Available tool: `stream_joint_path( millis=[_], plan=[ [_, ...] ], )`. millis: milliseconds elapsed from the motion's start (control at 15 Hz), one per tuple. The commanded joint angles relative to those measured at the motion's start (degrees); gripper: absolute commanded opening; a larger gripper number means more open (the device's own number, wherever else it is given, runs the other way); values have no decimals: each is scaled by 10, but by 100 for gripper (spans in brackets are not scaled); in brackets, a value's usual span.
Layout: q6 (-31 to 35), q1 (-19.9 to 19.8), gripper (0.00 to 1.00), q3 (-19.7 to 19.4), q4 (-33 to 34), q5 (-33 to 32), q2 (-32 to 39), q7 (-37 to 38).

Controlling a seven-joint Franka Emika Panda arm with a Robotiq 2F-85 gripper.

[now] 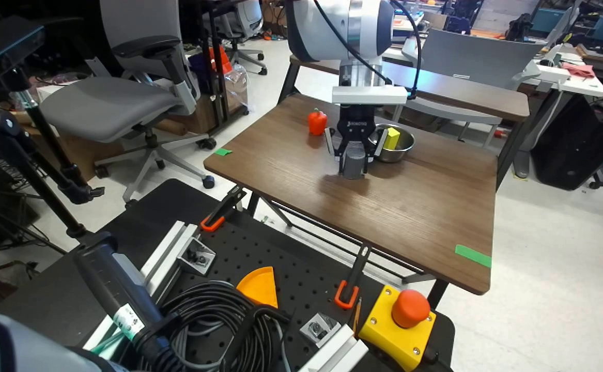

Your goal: Pick the gray object and move it to the left on the table

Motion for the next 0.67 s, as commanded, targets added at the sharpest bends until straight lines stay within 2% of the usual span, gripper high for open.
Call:
stream_joint_path(
  millis=[0, 67, 133, 200, 400, 533, 600],
  plan=[
    [-1, -12, 87, 2, -29, 6, -17, -28],
    [-15, -20, 95, 6, -33, 14, -27, -40],
    [-28, -28, 99, 8, -37, 22, -38, -50],
    [-39, -35, 100, 8, -42, 29, -49, -56],
    [-19, -68, 100, 12, -85, 66, -110, -70],
    [-21, -99, 100, 21, -108, 123, -153, -86],
    [-29, -67, 100, 3, -58, 86, -95, -63]
  ],
)
